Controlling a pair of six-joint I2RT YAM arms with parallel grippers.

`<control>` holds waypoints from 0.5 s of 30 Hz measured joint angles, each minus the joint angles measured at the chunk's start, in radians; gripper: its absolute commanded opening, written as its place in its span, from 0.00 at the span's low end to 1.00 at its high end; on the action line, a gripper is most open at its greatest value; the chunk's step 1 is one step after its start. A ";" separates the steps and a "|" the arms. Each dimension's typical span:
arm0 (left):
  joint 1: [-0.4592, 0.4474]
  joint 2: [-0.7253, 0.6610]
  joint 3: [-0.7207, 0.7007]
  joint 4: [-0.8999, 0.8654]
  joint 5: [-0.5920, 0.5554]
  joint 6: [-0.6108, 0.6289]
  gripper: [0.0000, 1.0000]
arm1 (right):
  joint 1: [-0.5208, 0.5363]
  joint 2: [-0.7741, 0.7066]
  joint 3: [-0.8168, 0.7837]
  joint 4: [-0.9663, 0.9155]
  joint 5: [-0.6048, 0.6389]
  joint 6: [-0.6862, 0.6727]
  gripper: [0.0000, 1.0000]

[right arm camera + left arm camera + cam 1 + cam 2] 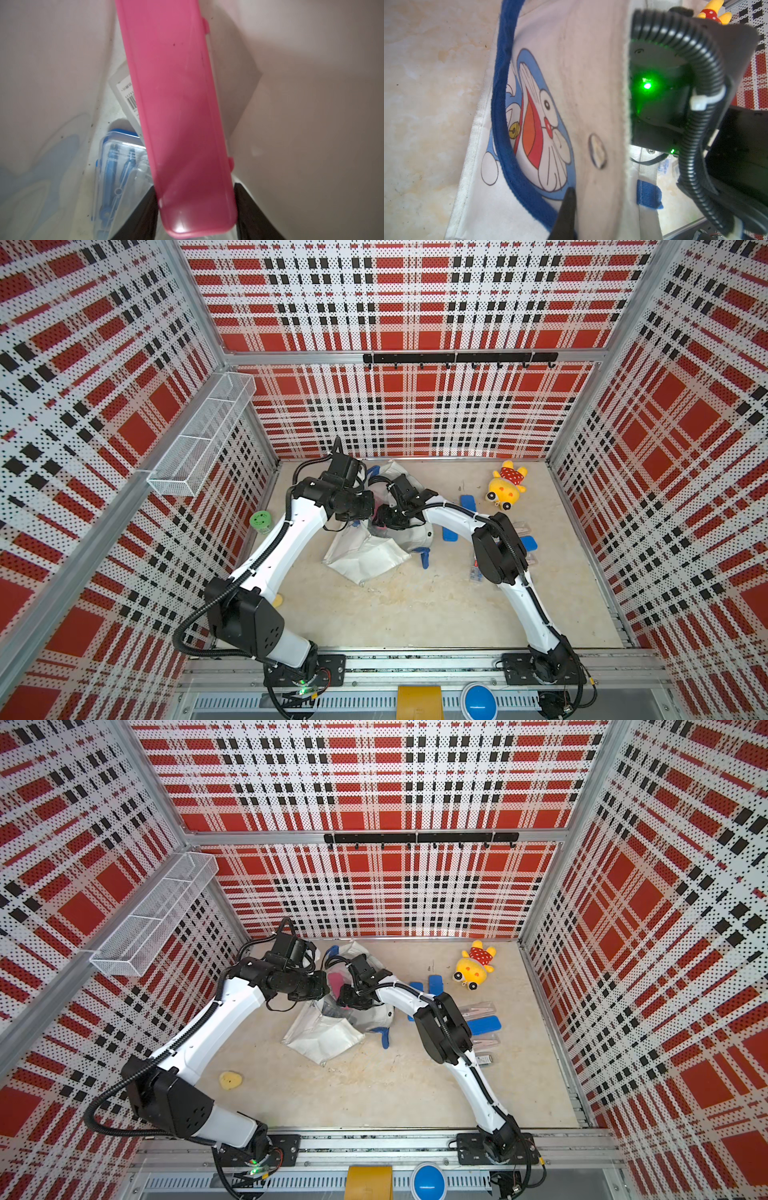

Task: Take out the compass set from the canvas bag
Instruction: Pick up the compass set from the canvas bag.

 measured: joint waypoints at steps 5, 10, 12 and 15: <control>-0.005 -0.002 0.000 -0.002 0.004 -0.011 0.00 | -0.002 -0.072 -0.124 0.083 -0.002 0.035 0.35; -0.013 -0.002 0.000 -0.004 0.012 -0.018 0.00 | -0.002 -0.207 -0.274 0.108 0.024 0.077 0.32; -0.013 -0.002 0.000 -0.004 0.013 -0.021 0.00 | 0.001 -0.278 -0.334 0.119 0.041 0.087 0.32; -0.013 -0.002 0.000 -0.005 0.012 -0.024 0.00 | 0.010 -0.384 -0.406 0.136 0.064 0.105 0.31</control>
